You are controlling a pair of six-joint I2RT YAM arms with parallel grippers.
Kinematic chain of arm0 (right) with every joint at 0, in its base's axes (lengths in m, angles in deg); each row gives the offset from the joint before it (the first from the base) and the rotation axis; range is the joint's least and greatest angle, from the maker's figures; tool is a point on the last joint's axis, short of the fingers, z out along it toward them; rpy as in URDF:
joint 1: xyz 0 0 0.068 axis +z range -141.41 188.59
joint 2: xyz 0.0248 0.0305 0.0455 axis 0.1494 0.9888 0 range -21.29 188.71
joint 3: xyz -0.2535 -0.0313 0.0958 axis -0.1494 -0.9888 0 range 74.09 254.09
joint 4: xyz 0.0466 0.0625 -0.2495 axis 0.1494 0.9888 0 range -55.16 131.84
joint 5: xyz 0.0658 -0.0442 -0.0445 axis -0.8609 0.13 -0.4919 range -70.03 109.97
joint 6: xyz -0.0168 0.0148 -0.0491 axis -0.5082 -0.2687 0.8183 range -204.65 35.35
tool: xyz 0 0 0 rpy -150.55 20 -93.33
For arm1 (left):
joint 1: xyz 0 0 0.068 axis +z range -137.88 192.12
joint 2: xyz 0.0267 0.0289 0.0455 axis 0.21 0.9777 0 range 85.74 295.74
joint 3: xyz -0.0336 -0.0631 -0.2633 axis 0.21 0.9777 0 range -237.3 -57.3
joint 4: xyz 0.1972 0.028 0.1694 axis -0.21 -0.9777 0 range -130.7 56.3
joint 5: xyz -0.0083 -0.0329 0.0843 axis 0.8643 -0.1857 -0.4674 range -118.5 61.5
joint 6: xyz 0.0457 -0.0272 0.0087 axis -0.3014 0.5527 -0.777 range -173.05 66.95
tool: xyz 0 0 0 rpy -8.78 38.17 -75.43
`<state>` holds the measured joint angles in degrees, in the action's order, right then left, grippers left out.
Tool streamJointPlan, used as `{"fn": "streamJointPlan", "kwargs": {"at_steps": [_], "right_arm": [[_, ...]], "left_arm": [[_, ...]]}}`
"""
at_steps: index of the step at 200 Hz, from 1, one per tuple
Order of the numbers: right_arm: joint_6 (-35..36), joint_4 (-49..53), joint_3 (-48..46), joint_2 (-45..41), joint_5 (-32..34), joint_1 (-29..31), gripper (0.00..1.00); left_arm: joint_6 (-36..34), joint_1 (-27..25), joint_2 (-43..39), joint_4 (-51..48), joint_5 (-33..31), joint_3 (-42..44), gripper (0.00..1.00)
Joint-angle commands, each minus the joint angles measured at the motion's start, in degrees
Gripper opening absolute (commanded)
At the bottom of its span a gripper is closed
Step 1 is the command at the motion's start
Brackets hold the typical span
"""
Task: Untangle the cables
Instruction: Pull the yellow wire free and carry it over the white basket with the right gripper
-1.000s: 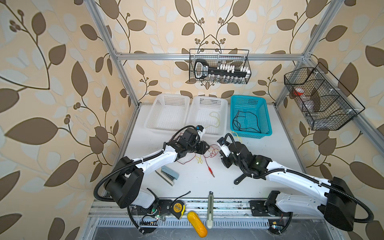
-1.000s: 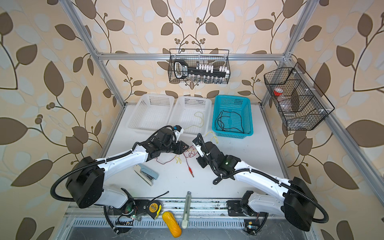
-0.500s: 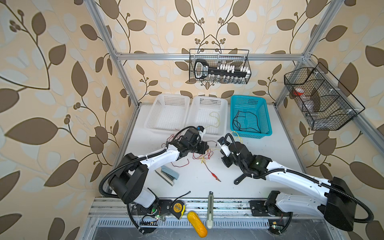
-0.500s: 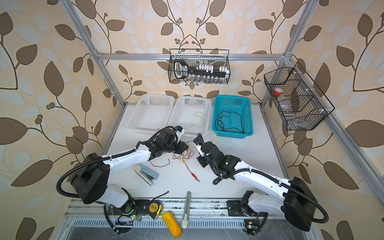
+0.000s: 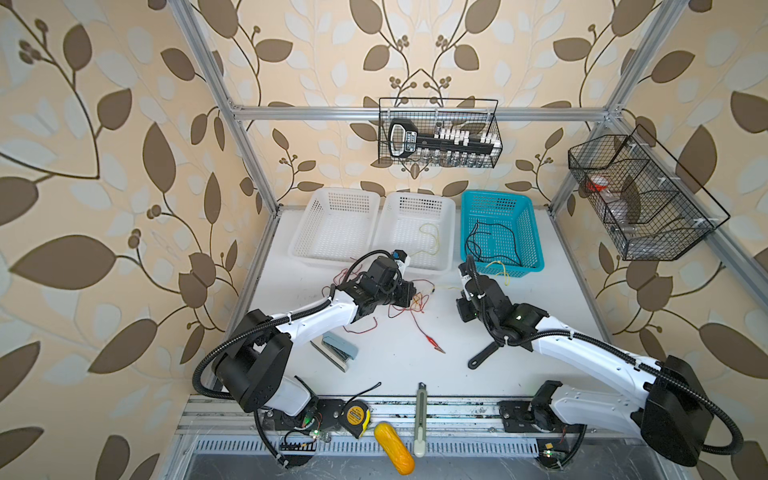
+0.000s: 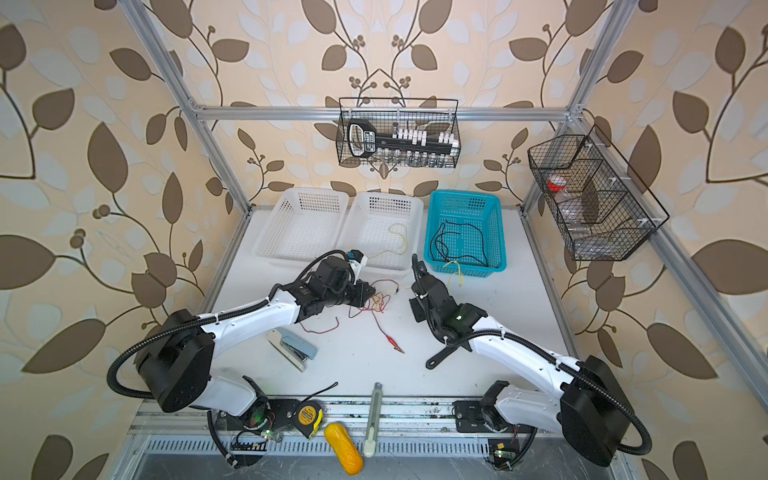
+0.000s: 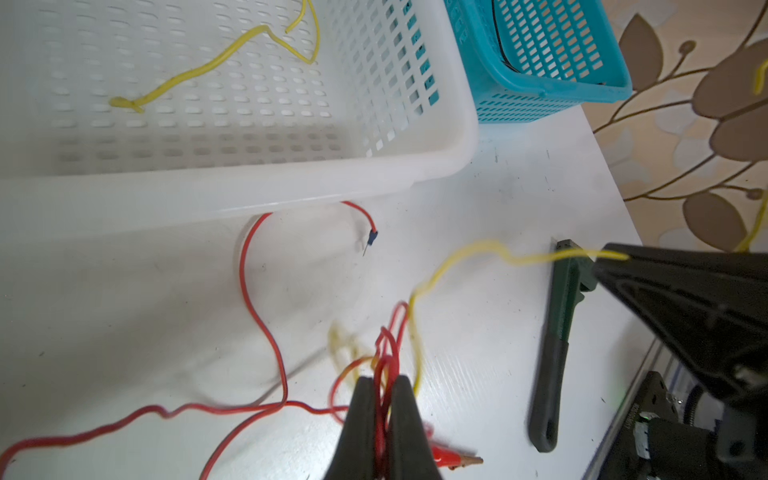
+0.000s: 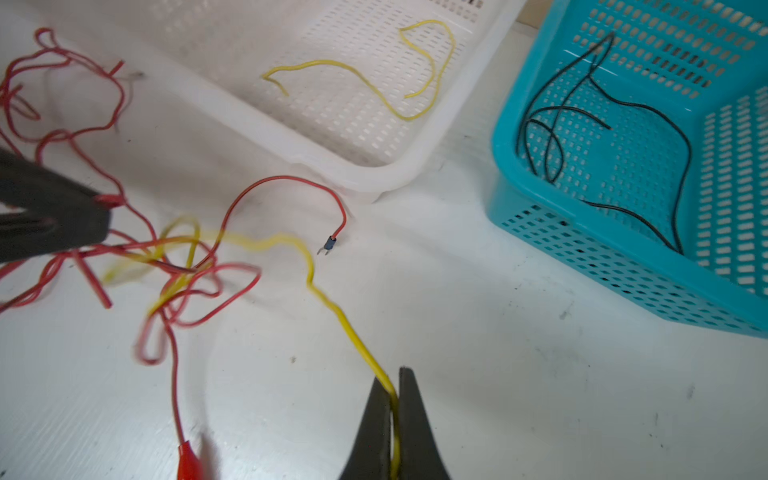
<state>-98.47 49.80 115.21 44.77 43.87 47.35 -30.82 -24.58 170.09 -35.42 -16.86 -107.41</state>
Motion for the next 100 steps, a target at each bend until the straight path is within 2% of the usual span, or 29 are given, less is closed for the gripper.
{"fn": "streamJointPlan", "kwargs": {"at_steps": [1, 57, 100], "right_arm": [[-5.1, 1.2, -1.1, -3.8, 5.5, -3.1, 0.00], [-6.0, 2.6, -2.6, -9.0, 5.9, -7.5, 0.00], [-3.7, -0.3, -2.0, -10.5, -2.8, -8.0, 0.00]], "left_arm": [[-2.0, 0.6, -1.5, -4.5, -5.0, 1.5, 0.00], [-2.1, 0.5, -1.5, -5.7, -6.6, 1.7, 0.00], [-1.8, 0.6, -1.5, -4.5, -5.6, 1.7, 0.00]]}}
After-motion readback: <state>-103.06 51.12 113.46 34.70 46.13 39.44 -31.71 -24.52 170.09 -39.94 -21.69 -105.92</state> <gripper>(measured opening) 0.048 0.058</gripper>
